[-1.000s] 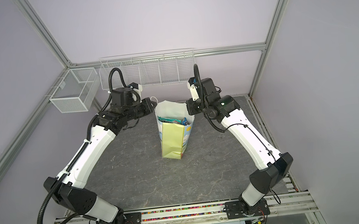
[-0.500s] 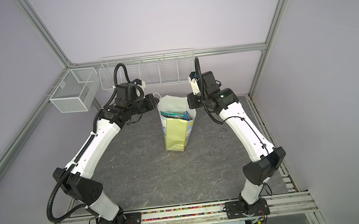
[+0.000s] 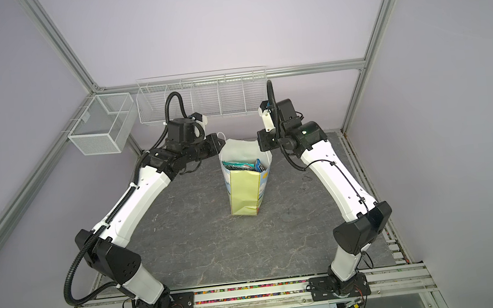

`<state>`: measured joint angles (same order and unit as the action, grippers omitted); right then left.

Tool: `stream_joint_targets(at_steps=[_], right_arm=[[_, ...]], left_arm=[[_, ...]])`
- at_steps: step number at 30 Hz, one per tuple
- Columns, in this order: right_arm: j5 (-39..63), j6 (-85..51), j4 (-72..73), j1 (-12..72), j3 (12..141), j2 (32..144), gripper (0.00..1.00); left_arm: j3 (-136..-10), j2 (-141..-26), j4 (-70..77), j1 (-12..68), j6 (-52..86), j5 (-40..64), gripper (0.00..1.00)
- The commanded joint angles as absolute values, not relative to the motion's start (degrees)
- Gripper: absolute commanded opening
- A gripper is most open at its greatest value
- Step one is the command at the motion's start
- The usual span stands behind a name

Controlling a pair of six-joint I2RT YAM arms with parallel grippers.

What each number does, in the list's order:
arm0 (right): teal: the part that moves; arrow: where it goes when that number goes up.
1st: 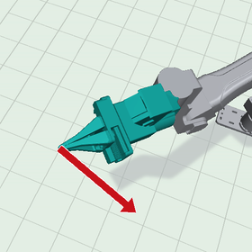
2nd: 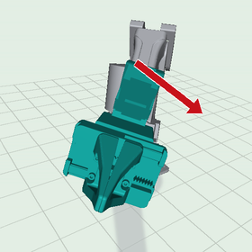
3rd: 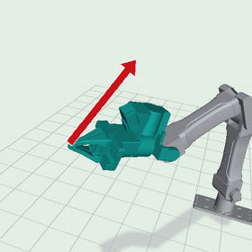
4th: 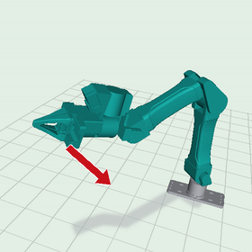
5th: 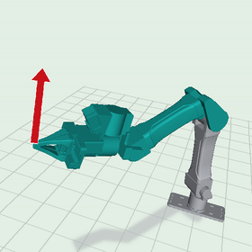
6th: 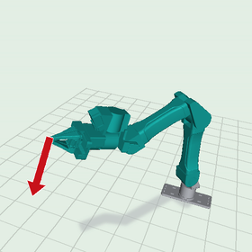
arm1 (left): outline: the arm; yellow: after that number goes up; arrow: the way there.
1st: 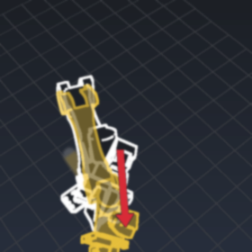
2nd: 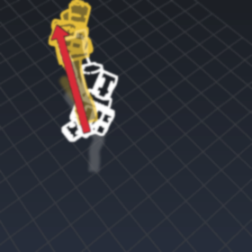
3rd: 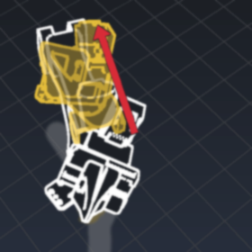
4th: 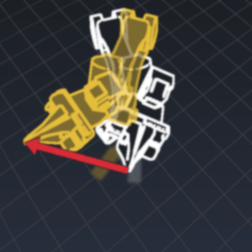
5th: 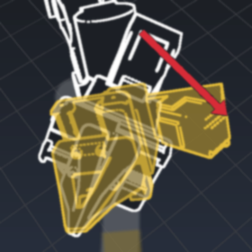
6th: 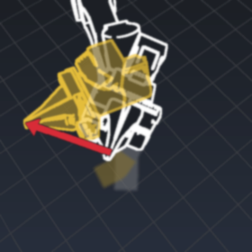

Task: Place the snacks into the paper bag
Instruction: Place the paper bag at the center of the table.

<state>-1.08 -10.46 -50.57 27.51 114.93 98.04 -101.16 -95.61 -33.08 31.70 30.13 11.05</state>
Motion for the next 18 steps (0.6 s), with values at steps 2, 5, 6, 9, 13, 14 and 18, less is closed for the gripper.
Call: stream_joint_targets(at_steps=[2, 5, 6, 9, 13, 14, 18], right_arm=[[0.1, -10.0, -45.2, 27.3, 112.5, 94.9, 0.10], [0.5, -10.4, -45.1, 27.3, 111.6, 94.7, 0.14], [0.8, -10.6, -45.2, 27.3, 111.5, 94.6, 0.14], [1.6, -11.2, -44.9, 27.3, 110.0, 94.0, 0.19], [2.0, -11.9, -43.7, 27.3, 106.8, 92.0, 0.35], [2.3, -12.0, -43.3, 27.4, 106.0, 91.5, 0.42], [3.5, -12.1, -42.7, 27.3, 103.6, 89.9, 0.56]], left_arm=[[-98.8, -91.8, -28.7, 32.0, 30.7, 11.3, 0.00], [-97.1, -90.7, -28.7, 32.0, 30.8, 11.1, 0.00], [-96.5, -90.3, -28.5, 32.0, 30.8, 11.0, 0.00], [-94.4, -88.4, -27.8, 32.0, 30.6, 9.7, 0.00], [-92.8, -87.0, -28.9, 32.0, 29.8, 7.8, 0.00], [-92.2, -86.6, -28.9, 32.0, 29.7, 7.5, 0.03], [-90.2, -85.1, -28.4, 32.0, 29.7, 6.7, 0.25]])
